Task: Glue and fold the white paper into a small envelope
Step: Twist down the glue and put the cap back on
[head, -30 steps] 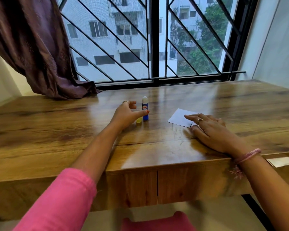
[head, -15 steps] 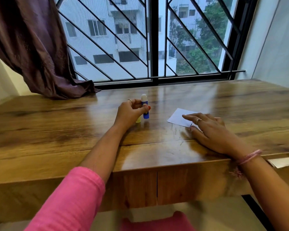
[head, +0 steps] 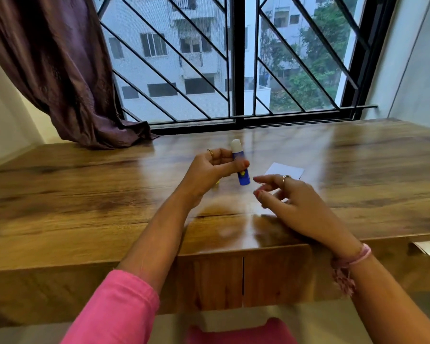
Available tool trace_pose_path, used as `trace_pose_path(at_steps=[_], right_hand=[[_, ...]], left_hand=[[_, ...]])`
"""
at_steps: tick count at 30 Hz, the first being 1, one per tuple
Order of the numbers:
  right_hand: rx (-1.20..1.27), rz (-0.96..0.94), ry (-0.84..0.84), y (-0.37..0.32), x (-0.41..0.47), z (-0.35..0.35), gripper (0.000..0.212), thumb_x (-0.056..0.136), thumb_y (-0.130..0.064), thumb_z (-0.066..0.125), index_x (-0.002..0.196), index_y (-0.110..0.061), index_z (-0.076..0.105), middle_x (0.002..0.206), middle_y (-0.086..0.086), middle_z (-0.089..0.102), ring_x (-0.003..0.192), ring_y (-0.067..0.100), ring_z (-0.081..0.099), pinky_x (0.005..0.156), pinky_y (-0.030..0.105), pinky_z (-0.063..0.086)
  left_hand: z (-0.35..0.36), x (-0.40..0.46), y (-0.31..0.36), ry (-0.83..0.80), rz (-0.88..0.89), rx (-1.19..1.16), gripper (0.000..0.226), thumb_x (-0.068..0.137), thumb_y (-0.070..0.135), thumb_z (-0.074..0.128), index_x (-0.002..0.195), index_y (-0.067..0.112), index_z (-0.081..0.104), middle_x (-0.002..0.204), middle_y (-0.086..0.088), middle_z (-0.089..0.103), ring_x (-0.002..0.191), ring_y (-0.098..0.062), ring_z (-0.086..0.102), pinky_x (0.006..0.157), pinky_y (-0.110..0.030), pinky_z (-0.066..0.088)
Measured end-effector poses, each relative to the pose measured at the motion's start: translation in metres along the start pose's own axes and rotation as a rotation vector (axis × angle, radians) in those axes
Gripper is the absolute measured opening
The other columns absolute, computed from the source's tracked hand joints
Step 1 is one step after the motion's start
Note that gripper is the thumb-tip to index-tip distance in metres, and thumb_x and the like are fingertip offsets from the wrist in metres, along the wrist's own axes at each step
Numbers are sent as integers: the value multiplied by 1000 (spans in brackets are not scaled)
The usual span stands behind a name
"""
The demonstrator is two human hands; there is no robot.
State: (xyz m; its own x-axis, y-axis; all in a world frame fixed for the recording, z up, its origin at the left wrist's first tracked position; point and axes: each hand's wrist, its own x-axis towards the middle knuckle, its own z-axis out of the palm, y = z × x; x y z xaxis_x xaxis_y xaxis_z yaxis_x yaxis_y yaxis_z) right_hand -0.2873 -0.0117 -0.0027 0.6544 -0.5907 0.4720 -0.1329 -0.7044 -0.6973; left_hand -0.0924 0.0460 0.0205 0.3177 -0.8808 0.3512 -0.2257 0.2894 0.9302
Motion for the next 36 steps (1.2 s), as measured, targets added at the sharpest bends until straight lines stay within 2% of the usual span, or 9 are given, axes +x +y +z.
trace_pose_path(at_steps=[4, 6, 9, 13, 15, 21, 25, 31, 36], right_hand=[[220, 115, -88, -8, 10, 5, 37, 85, -39, 62, 117, -22, 58, 94, -7, 67, 76, 9, 70, 61, 23, 54], [283, 142, -139, -9, 13, 9, 31, 84, -39, 62, 108, -20, 63, 97, -2, 70, 76, 8, 70, 53, 19, 51], [410, 196, -189, -7, 14, 15, 40, 78, -45, 61, 104, -15, 66, 95, 0, 72, 69, 9, 67, 45, 17, 43], [550, 243, -224, -3, 14, 12, 22, 89, -32, 58, 101, -17, 68, 88, -3, 72, 59, 8, 61, 38, 13, 33], [595, 262, -249, -2, 14, 9, 28, 84, -34, 59, 102, -15, 68, 87, -3, 71, 55, 7, 58, 38, 13, 32], [509, 293, -222, -3, 15, 12, 29, 84, -34, 63, 104, -13, 68, 88, -1, 70, 52, 6, 55, 41, 13, 34], [382, 310, -73, -1, 17, 19, 19, 83, -33, 69, 92, -17, 67, 79, -3, 68, 43, 4, 54, 41, 11, 37], [219, 206, 142, 1, 14, 22, 26, 73, -31, 77, 73, -20, 54, 58, -8, 56, 41, 10, 59, 40, 16, 39], [367, 201, -54, -5, 11, 18, 32, 78, -38, 73, 97, -16, 60, 74, 1, 63, 47, 13, 56, 39, 19, 39]], left_hand=[[1, -3, 3, -88, -7, -74, 28, 67, 30, 78, 93, 22, 69, 95, -2, 74, 100, -23, 68, 90, -37, 52], [1, -4, 4, -114, -11, -124, 30, 66, 30, 78, 93, 20, 68, 92, -1, 74, 97, -21, 68, 89, -35, 53], [3, -5, 5, -159, -41, -180, 34, 68, 25, 77, 97, 13, 65, 92, -3, 74, 94, -20, 69, 83, -29, 55], [3, -6, 6, -277, -113, -278, 32, 79, 18, 65, 110, 9, 64, 102, -7, 73, 98, -21, 68, 80, -28, 56], [3, -7, 7, -295, -127, -290, 30, 81, 16, 62, 111, 11, 64, 104, -5, 73, 98, -19, 68, 78, -25, 56], [4, -8, 7, -336, -92, -261, 23, 81, 19, 61, 101, 19, 72, 102, 1, 73, 97, -16, 66, 82, -26, 56], [7, -8, 3, -260, -55, -186, 24, 83, 17, 61, 106, 15, 65, 103, 4, 71, 100, -12, 66, 83, -24, 53], [13, -9, 2, -250, 7, -160, 21, 85, 14, 61, 105, 18, 66, 100, 7, 73, 101, -13, 67, 83, -24, 54], [7, -9, 5, -274, 15, -207, 27, 83, 19, 60, 110, 17, 65, 108, 5, 72, 108, -15, 64, 85, -24, 53]])
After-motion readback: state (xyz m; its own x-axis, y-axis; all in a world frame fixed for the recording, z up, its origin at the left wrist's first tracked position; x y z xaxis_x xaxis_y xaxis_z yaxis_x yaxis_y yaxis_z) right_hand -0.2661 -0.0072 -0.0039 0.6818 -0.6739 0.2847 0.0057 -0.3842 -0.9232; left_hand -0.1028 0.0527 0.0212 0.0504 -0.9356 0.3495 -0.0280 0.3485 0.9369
